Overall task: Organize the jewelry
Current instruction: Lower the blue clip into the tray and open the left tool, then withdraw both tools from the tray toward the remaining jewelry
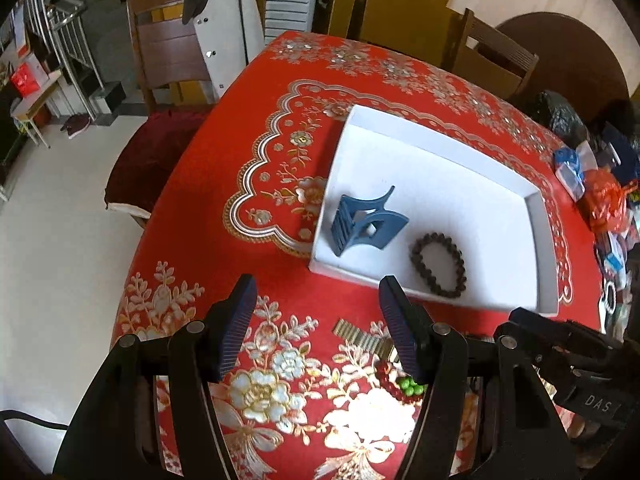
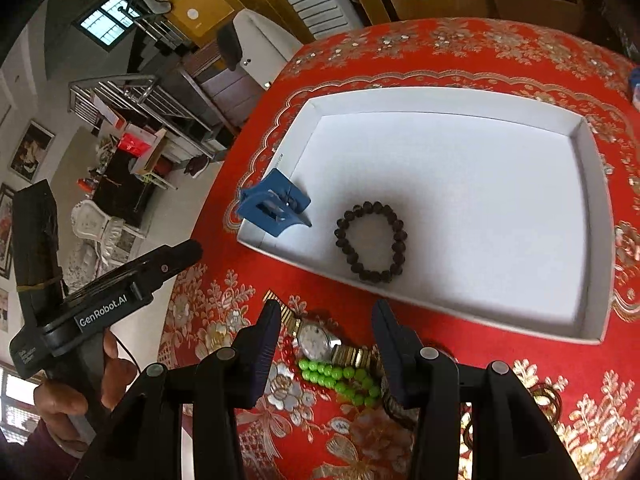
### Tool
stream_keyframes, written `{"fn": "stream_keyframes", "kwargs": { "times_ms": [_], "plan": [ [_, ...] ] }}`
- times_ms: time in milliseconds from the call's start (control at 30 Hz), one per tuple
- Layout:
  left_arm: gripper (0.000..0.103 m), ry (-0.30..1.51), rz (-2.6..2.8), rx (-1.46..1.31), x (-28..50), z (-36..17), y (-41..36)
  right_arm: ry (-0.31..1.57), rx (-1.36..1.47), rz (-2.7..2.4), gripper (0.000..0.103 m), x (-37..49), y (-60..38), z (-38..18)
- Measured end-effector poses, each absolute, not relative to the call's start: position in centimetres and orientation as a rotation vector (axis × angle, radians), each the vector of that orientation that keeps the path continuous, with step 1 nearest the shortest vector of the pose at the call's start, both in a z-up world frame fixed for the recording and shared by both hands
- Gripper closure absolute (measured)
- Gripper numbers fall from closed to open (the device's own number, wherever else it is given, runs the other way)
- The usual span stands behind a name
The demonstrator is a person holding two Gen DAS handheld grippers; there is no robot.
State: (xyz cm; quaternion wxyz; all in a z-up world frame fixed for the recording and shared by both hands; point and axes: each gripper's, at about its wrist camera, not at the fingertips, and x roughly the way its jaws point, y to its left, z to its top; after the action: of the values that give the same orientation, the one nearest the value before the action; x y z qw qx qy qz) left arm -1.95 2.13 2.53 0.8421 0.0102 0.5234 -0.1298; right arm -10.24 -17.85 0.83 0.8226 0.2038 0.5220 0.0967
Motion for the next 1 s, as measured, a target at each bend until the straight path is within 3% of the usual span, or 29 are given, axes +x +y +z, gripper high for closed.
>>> {"fn": "stream_keyframes", "kwargs": {
  "times_ms": [200, 300, 1000],
  "plan": [
    [0.04, 1.087, -0.301, 0.049, -4.5, 2.7, 1.4, 1.067, 0.37, 0.12, 0.056, -13.4, -17.8, 1.9],
    [0.04, 1.075, -0.309, 0.07, -6.0, 2.8, 1.0, 1.034, 0.349, 0.05, 0.036, -15.2, -17.9, 2.3],
    [0.04, 1.109, -0.363, 0.106, -10.4, 0.7, 1.6, 1.024, 0.348, -0.139, 0.035, -23.3, -21.1, 0.0]
  ]
}}
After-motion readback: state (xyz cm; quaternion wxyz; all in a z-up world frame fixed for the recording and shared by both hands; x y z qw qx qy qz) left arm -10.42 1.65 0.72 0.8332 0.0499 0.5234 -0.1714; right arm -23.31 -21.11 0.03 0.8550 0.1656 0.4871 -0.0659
